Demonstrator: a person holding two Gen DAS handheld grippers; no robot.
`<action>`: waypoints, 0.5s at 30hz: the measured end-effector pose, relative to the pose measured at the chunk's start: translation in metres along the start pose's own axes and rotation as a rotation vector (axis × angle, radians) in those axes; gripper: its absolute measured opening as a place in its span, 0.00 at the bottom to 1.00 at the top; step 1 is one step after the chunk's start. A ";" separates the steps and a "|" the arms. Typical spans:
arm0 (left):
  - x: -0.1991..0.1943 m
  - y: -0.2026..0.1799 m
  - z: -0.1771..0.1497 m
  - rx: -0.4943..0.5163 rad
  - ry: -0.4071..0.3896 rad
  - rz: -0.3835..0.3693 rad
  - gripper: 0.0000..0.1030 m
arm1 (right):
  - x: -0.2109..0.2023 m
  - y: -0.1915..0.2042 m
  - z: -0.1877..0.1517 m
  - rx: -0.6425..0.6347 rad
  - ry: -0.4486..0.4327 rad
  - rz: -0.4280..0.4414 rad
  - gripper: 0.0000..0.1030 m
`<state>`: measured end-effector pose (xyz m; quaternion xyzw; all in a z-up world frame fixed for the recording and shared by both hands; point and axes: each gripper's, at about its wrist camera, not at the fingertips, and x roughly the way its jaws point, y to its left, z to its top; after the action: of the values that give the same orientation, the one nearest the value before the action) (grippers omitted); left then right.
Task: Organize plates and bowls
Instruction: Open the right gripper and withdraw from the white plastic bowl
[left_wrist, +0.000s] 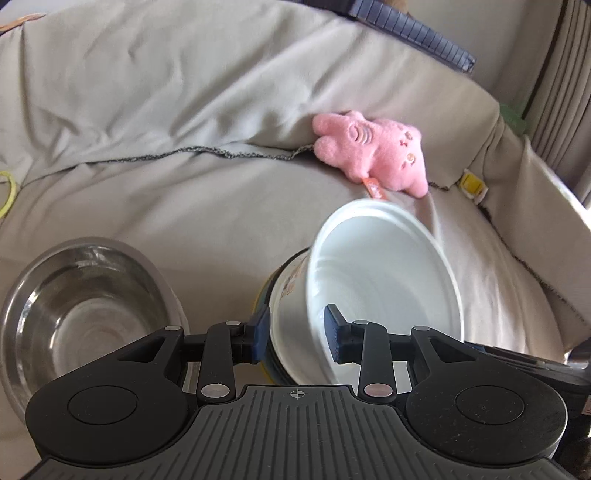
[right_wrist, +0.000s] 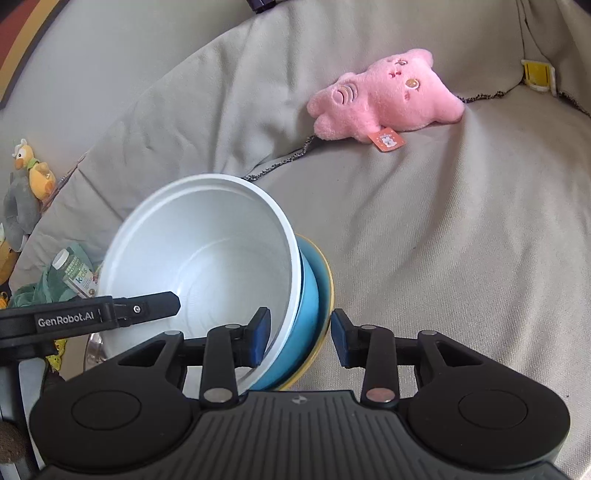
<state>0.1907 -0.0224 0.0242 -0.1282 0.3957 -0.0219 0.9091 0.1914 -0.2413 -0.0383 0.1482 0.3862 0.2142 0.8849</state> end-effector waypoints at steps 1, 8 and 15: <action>-0.007 0.002 0.002 -0.010 -0.020 -0.021 0.34 | -0.003 0.002 0.001 -0.006 -0.009 -0.008 0.35; -0.049 0.039 0.017 -0.072 -0.185 -0.137 0.34 | -0.026 0.022 0.012 -0.010 -0.060 -0.100 0.41; -0.077 0.145 0.009 -0.219 -0.277 -0.052 0.34 | -0.022 0.091 -0.004 -0.070 -0.045 -0.126 0.49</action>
<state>0.1352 0.1301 0.0485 -0.2384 0.2634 0.0155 0.9346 0.1509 -0.1733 0.0120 0.0975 0.3672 0.1679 0.9097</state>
